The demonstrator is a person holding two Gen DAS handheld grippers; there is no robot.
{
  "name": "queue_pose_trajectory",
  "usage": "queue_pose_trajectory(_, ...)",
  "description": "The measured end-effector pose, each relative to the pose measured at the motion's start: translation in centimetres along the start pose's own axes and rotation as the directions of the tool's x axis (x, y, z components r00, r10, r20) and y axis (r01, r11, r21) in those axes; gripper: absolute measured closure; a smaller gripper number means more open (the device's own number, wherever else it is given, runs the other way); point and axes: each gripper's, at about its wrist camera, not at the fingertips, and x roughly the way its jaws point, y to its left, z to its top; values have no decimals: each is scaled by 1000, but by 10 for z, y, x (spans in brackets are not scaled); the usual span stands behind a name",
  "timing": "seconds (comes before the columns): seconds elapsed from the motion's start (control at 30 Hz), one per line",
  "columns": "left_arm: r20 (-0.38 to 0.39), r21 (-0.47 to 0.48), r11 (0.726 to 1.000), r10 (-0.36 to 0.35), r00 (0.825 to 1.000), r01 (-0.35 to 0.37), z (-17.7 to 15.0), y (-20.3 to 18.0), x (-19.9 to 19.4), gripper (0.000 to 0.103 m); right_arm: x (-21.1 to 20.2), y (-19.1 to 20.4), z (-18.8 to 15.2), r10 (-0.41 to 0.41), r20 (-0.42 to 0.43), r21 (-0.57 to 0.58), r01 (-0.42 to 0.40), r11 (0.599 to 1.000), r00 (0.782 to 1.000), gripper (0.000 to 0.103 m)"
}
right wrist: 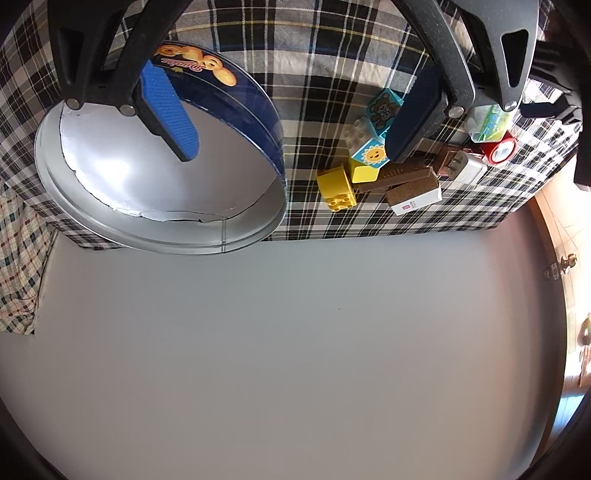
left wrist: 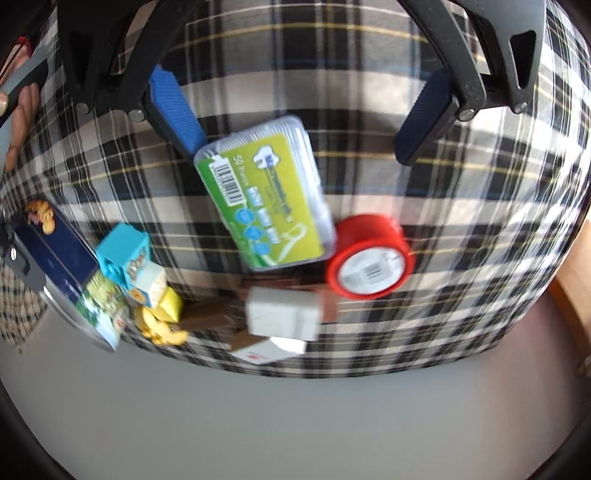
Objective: Organize rigid objects
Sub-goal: 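Grasp the green floss box with the left tool while the right tool grasps the teal block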
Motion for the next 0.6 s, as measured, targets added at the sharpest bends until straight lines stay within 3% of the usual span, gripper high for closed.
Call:
queue_pose_trajectory(0.2,35,-69,995,-67,997,70,13,-5,0,0,1,4,-1,17,-12,-14,-17,1000,1000,1)
queue_pose_trajectory(0.3,21,-72,996,-43,999,44,21,-14,12,0,4,6,-1,53,-37,-16,-54,998,998,1)
queue_pose_trajectory(0.43,24,-17,998,60,998,-60,21,-19,18,5,6,12,-2,90,-49,-36,-91,995,995,1)
queue_pose_trajectory(0.53,27,-18,998,59,998,-58,21,-13,17,6,11,26,-5,144,-93,-61,-150,987,985,7)
queue_pose_trajectory(0.6,40,-31,998,50,998,-48,21,-9,14,14,17,38,-6,169,-126,-78,-180,981,978,10)
